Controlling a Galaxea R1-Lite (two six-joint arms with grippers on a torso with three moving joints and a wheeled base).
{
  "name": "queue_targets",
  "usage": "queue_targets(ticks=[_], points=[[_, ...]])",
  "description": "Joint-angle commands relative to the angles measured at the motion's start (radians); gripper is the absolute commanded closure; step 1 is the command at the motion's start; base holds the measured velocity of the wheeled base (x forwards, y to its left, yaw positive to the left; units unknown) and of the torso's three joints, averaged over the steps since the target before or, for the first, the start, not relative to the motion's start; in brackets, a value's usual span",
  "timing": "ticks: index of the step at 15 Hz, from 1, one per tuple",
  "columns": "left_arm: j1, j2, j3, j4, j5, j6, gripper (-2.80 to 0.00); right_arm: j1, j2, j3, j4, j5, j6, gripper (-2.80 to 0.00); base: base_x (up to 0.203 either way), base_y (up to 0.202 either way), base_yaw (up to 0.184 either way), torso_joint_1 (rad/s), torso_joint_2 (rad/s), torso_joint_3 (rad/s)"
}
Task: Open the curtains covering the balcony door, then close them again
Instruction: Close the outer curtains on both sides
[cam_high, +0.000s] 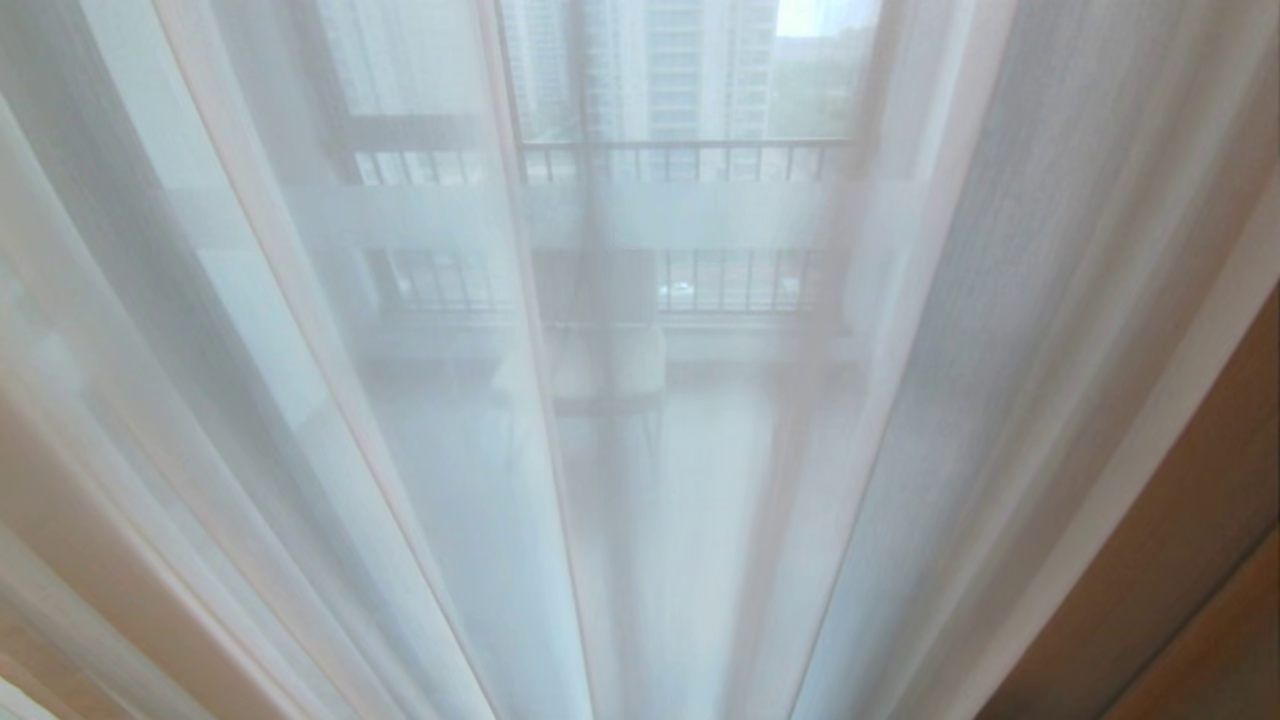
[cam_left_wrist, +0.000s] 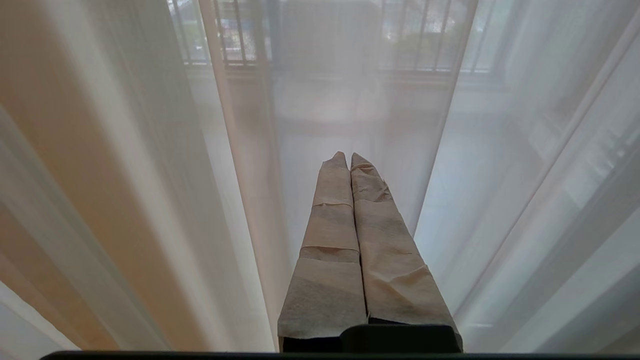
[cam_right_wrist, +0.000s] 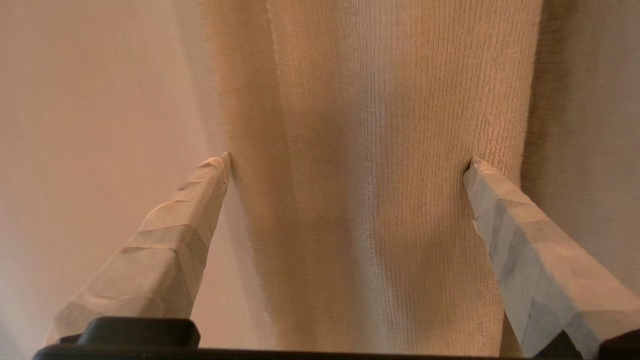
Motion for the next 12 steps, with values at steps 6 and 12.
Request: queue_targets(ticks=[6, 12], points=[[0.000, -0.001, 0.000, 0.000, 0.000, 0.000, 0.00, -0.004, -0.169, 0.001, 0.148, 0.036, 0.000, -2.80, 0.000, 0.000, 0.000, 0.000, 0.00, 0.000], [0.000, -0.001, 0.000, 0.000, 0.000, 0.000, 0.00, -0.004, -0.321, -0.004, 0.332, 0.006, -0.001, -2.80, 0.000, 0.000, 0.000, 0.000, 0.00, 0.000]])
